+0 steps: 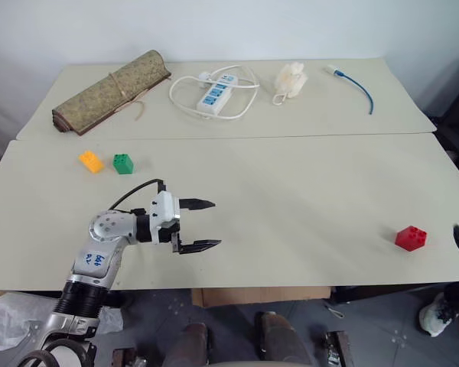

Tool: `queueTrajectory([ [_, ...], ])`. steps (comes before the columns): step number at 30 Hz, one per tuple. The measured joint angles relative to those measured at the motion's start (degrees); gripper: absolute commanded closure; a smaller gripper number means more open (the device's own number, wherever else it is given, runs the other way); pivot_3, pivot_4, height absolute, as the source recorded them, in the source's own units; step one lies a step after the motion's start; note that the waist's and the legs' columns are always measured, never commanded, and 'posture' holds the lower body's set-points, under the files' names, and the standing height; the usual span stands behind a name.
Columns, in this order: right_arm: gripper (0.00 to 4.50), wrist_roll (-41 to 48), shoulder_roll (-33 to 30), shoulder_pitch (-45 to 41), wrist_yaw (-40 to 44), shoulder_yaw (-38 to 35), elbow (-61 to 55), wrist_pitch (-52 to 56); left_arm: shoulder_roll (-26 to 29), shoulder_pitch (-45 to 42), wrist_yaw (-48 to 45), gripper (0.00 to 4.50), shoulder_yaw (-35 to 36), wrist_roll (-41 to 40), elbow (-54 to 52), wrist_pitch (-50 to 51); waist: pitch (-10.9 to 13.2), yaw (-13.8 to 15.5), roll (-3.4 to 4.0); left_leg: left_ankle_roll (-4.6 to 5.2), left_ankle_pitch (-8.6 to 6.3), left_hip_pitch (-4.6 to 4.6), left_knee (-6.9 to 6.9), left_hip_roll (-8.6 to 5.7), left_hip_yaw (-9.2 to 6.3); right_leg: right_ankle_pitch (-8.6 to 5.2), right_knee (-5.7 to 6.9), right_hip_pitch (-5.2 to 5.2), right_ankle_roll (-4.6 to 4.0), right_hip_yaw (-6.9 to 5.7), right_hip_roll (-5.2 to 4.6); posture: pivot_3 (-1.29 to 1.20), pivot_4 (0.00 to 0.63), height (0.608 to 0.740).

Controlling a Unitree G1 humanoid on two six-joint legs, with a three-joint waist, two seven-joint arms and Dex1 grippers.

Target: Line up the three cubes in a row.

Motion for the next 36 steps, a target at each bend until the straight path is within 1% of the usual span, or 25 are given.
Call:
queueTrajectory([
  [2,0.00,1.5,-0.1,-3.7,-6.9,1.9,-2.0,8.0,0.0,-0.4,-0.1,0.01,0.0,-0.1,1.0,0.2,0.0,0.5,-0.01,-0.18,0.10,-0.12,0.02,-0.05,-0.09,0.00,-0.04,-0.06,0.00,-0.06,-0.04,0.00,0.150,0.740],
  [5,0.00,1.8,2.4,-8.6,-16.5,3.4,-3.1,16.1,-0.1,-1.3,-0.1,0.01,0.5,-0.6,1.5,1.5,0.0,1.3,-0.01,-0.28,0.17,-0.32,0.08,-0.11,-0.07,0.01,-0.05,-0.22,0.02,-0.04,-0.08,0.00,0.150,0.740],
  [10,0.00,-0.4,6.9,-11.8,-26.5,6.2,-5.9,24.2,0.2,-3.1,-1.3,0.01,0.9,-0.5,3.6,1.4,0.0,1.4,-0.01,-0.27,0.18,-0.37,0.08,-0.12,-0.04,0.02,-0.03,-0.29,0.04,-0.04,-0.07,0.00,0.150,0.740],
  [15,0.00,1.0,11.2,-14.1,-29.6,5.5,-7.2,30.7,0.5,-4.6,-2.4,0.01,1.8,-0.5,6.2,1.2,0.0,1.2,0.00,-0.18,0.17,-0.36,0.08,-0.12,0.02,0.02,0.02,-0.31,0.05,-0.05,-0.04,0.00,0.150,0.740],
  [20,0.00,0.9,12.7,-14.3,-30.2,5.6,-8.9,33.8,0.5,-4.9,-3.4,0.01,1.8,-0.2,7.8,0.0,0.0,0.8,-0.01,-0.12,0.13,-0.36,0.06,-0.10,0.03,0.02,0.02,-0.32,0.05,-0.05,-0.03,0.00,0.150,0.740],
  [23,0.59,0.1,13.5,-14.4,-30.4,6.2,-9.1,34.1,0.2,-4.9,-3.5,0.00,1.7,0.0,7.9,-0.4,0.0,0.5,-0.01,-0.10,0.13,-0.36,0.06,-0.12,0.05,0.03,0.03,-0.32,0.06,-0.04,-0.05,0.00,0.150,0.740],
  [28,2.35,-1.1,13.1,-14.6,-28.8,7.8,-9.6,34.2,0.1,-4.3,-3.7,0.00,1.7,0.0,7.7,-0.5,0.0,0.0,-0.01,-0.08,0.12,-0.36,0.06,-0.10,0.04,0.03,0.03,-0.33,0.06,-0.04,-0.04,0.00,0.150,0.740],
  [30,2.98,-1.8,11.6,-14.3,-27.0,9.4,-9.6,34.0,0.1,-4.0,-3.7,0.00,1.7,0.0,7.6,-0.4,0.0,-0.1,-0.01,-0.05,0.10,-0.36,0.06,-0.11,0.06,0.03,0.03,-0.33,0.06,-0.04,-0.04,0.00,0.150,0.740],
  [31,3.07,-2.2,10.2,-14.2,-25.6,10.3,-9.6,33.6,0.2,-3.8,-3.7,0.00,1.7,-0.1,7.3,-0.3,0.0,-0.2,-0.01,-0.03,0.09,-0.35,0.05,-0.11,0.09,0.03,0.03,-0.34,0.06,-0.05,-0.03,0.00,0.150,0.740],
  [34,3.07,-3.1,5.7,-14.0,-19.4,13.0,-9.2,29.9,0.6,-2.4,-3.6,0.00,1.8,-0.1,5.9,0.3,0.0,-0.2,-0.01,0.00,0.08,-0.32,0.04,-0.09,0.13,0.03,0.03,-0.34,0.06,-0.13,0.00,0.00,0.150,0.740],
  [36,3.07,-3.7,1.4,-14.0,-11.9,15.9,-8.3,25.0,1.3,-0.7,-2.9,0.00,2.4,-0.1,5.5,0.4,0.0,-0.3,-0.01,0.12,0.01,-0.29,0.04,-0.07,0.19,0.03,0.03,-0.34,0.07,-0.26,0.04,0.00,0.150,0.740],
])
